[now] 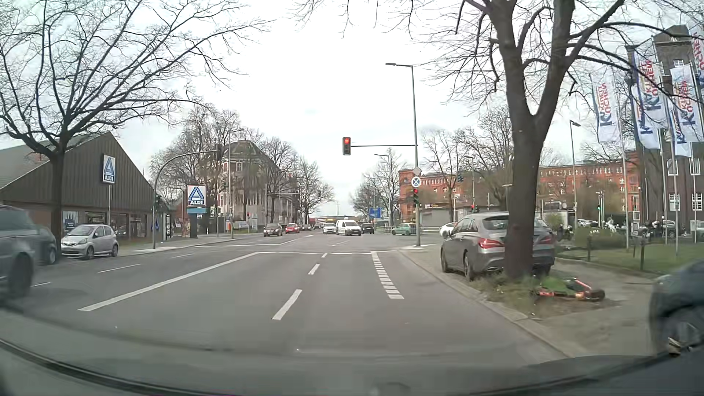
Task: Follow the waypoints while adhering to traffic rules and regulations
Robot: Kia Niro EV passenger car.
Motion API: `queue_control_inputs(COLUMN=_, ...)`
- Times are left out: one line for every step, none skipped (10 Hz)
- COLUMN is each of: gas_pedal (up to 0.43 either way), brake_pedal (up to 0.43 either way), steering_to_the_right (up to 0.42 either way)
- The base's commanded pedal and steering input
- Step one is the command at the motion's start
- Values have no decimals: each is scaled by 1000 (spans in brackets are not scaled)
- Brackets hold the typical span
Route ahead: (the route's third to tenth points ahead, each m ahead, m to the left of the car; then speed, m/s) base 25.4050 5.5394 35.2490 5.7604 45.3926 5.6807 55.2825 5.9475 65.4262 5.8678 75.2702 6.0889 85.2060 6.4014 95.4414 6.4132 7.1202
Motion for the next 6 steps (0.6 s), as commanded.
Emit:
queue_control_inputs(gas_pedal=0, brake_pedal=0, steering_to_the_right=5)
queue_control_inputs(gas_pedal=0, brake_pedal=43, steering_to_the_right=6)
queue_control_inputs(gas_pedal=0, brake_pedal=73, steering_to_the_right=6)
queue_control_inputs(gas_pedal=0, brake_pedal=116, steering_to_the_right=6)
queue_control_inputs(gas_pedal=0, brake_pedal=128, steering_to_the_right=6)
queue_control_inputs(gas_pedal=0, brake_pedal=128, steering_to_the_right=6)
